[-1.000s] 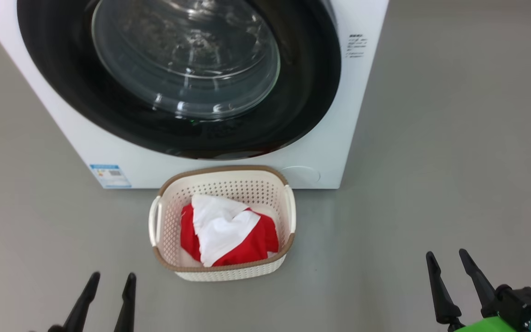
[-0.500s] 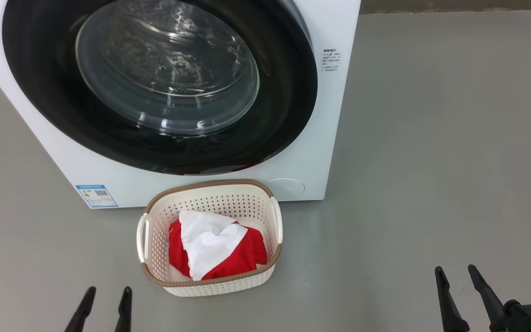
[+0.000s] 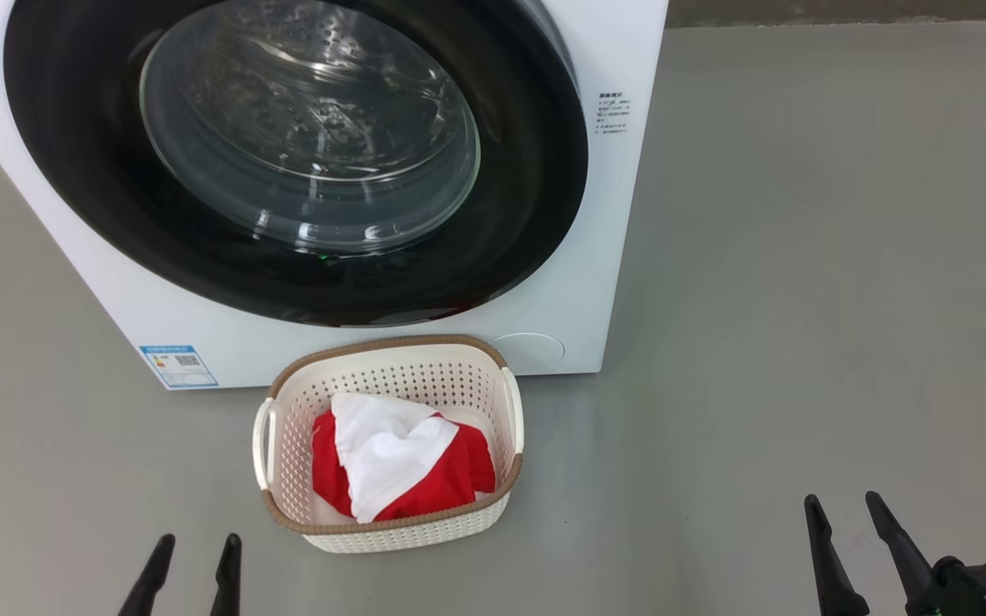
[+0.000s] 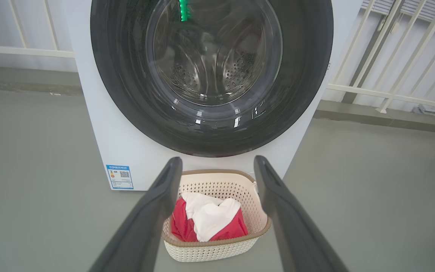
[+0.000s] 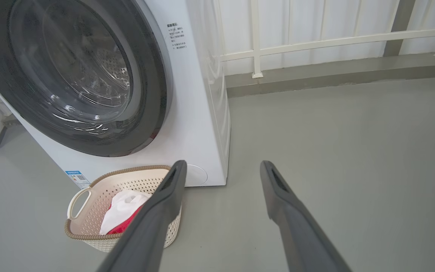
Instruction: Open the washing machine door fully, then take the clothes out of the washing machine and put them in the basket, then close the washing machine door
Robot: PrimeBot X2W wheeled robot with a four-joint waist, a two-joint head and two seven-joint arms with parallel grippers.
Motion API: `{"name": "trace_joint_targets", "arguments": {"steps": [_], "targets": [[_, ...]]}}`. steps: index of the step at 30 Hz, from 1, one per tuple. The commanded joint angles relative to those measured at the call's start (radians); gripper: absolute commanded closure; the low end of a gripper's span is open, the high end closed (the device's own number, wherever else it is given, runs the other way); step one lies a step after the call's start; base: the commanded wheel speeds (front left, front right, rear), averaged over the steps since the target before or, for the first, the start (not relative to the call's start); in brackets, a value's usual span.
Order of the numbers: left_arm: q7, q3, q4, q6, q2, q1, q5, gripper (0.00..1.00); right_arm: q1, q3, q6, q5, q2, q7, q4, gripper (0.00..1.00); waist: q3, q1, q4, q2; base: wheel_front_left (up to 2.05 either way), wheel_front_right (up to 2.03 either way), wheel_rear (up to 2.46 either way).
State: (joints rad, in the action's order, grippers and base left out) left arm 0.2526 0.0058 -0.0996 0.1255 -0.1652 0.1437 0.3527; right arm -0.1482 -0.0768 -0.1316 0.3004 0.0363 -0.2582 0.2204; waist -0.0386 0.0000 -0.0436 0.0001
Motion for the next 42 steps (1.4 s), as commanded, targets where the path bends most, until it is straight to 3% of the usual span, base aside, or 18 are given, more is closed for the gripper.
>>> {"name": "trace_joint_targets", "arguments": {"steps": [1, 2, 13, 18, 42], "targets": [[0.009, 0.039, 0.017, 0.005, -0.011, -0.015, 0.015, 0.00, 0.021, 0.031, 0.001, 0.012, 0.014, -0.004, -0.022, 0.00, 0.002, 0.0000, 0.003, -0.0001, 0.00, 0.00, 0.00], [0.000, 0.001, -0.002, 0.000, 0.000, 0.001, 0.011, 1.00, 0.000, 0.003, 0.000, 0.007, 0.000, 0.000, 0.000, 1.00, 0.002, 0.0000, 0.002, -0.0001, 0.00, 0.00, 0.00], [-0.023, -0.008, -0.052, -0.001, 0.027, -0.009, 0.084, 1.00, 0.009, 0.005, 0.000, 0.082, -0.009, 0.020, 0.043, 1.00, 0.007, 0.0023, 0.005, -0.0001, 0.00, 0.00, 0.00], [-0.036, -0.006, -0.057, -0.001, 0.030, -0.020, 0.136, 1.00, 0.020, 0.006, 0.000, 0.136, -0.006, 0.033, 0.044, 1.00, 0.006, 0.0002, 0.007, -0.0001, 0.00, 0.00, 0.00], [-0.100, 0.011, -0.077, 0.000, 0.042, -0.070, 0.380, 1.00, 0.070, 0.007, 0.000, 0.393, 0.005, 0.096, 0.040, 1.00, 0.012, 0.0001, 0.015, -0.0001, 0.00, 0.00, 0.00]]}}
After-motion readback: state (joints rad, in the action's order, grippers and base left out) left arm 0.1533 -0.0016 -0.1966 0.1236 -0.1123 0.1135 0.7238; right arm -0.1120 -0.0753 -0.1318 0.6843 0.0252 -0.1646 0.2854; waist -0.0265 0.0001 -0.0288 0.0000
